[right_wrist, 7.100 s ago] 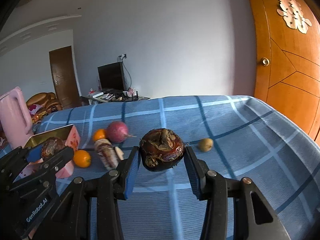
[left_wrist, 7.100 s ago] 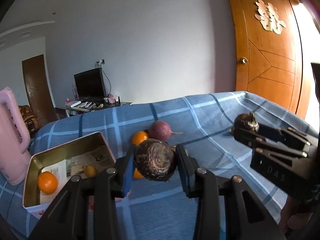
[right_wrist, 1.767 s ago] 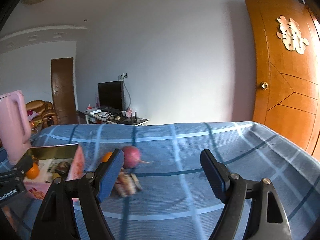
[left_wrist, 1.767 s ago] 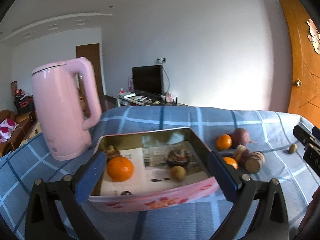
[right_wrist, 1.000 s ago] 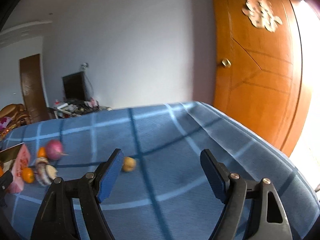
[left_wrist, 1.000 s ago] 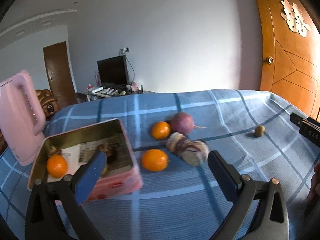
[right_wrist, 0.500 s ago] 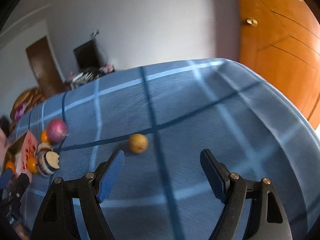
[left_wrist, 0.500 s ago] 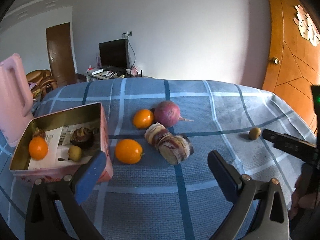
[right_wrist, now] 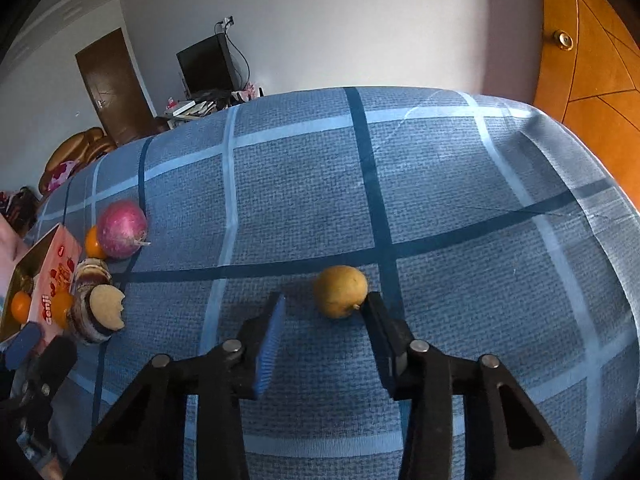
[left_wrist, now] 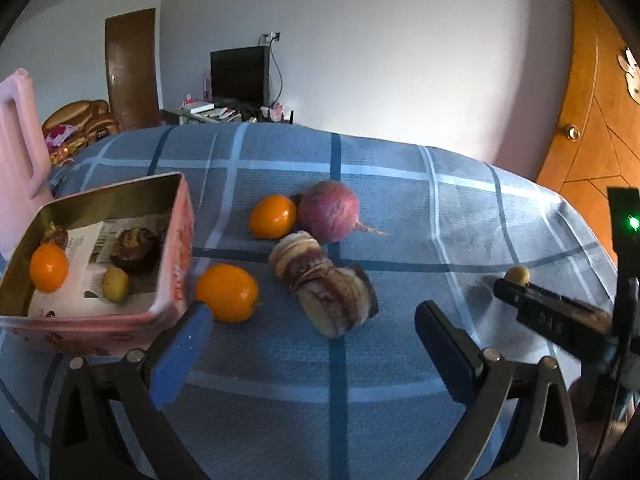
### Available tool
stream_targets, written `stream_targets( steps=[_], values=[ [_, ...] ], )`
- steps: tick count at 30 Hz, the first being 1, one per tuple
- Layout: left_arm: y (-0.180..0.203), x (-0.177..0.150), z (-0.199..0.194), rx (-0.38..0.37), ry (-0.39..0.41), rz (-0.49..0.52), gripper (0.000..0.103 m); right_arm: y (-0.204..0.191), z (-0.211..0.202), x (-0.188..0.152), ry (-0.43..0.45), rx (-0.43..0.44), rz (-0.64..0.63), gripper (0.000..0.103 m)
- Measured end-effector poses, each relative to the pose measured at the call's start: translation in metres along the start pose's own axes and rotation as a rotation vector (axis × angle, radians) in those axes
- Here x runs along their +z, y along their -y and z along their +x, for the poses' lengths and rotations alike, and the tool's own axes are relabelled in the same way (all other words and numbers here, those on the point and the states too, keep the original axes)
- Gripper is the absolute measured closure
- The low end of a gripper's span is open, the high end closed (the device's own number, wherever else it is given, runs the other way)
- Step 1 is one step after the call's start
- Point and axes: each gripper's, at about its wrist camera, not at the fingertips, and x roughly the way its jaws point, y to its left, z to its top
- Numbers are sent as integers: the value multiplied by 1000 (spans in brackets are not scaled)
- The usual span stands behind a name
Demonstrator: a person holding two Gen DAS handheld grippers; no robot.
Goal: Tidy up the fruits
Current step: 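Grasp a cut sugarcane piece with the left gripper while the right grasps a yellow longan, then carry the sugarcane piece and the longan over the tin box with both grippers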
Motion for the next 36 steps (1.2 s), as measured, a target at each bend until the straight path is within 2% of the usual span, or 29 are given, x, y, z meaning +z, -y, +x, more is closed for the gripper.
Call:
stream_targets(
  steps=[1, 2, 4, 6, 7, 9, 10, 11, 12, 13, 15, 18, 21, 25, 29, 34, 36],
  values=[
    [3, 1, 5, 1, -16, -7, 0, -1, 0, 0, 0, -4, -9, 69],
    [5, 2, 9, 2, -28, -14, 0, 0, 0, -1, 1, -7, -14, 77],
    [6, 4, 16, 0, -43, -36, 1, 1, -1, -3, 4, 17, -5, 77],
    [5, 6, 20, 8, -52, -57, 6, 9, -6, -7, 17, 38, 22, 77],
    [5, 6, 21, 7, -55, -66, 11, 13, -9, -9, 28, 55, 35, 77],
    [7, 6, 23, -20, -61, -60, 30, 20, -17, -10, 57, 90, 60, 77],
    [9, 6, 26, -57, -82, -53, 46, 23, -21, -10, 79, 126, 79, 77],
    [8, 5, 30, -77, -107, -61, 56, 26, -27, -10, 109, 182, 104, 77],
    [5, 4, 34, -92, -124, -79, 58, 29, -33, -10, 138, 240, 123, 77],
    [1, 3, 36, -111, -136, -99, 58, 30, -40, -10, 173, 297, 136, 77],
    [-7, 2, 37, -156, -140, -144, 58, 25, -51, -11, 221, 331, 125, 77],
    [-10, 1, 35, -188, -133, -164, 59, 14, -61, -14, 276, 304, 87, 77],
    [-11, 1, 26, -227, -97, -164, 59, 4, -65, -14, 299, 232, 48, 77],
    [-6, 0, 7, -247, -19, -108, 59, -1, -70, -18, 333, 161, 14, 77],
    [4, 2, -13, -250, 76, -24, 59, -3, -73, -17, 364, 133, 2, 77],
    [8, 2, -25, -255, 132, 30, 59, -4, -80, -20, 393, 123, -12, 77],
    [8, 2, -30, -229, 160, 48, 59, -6, -82, -21, 405, 119, -21, 77]
  ],
)
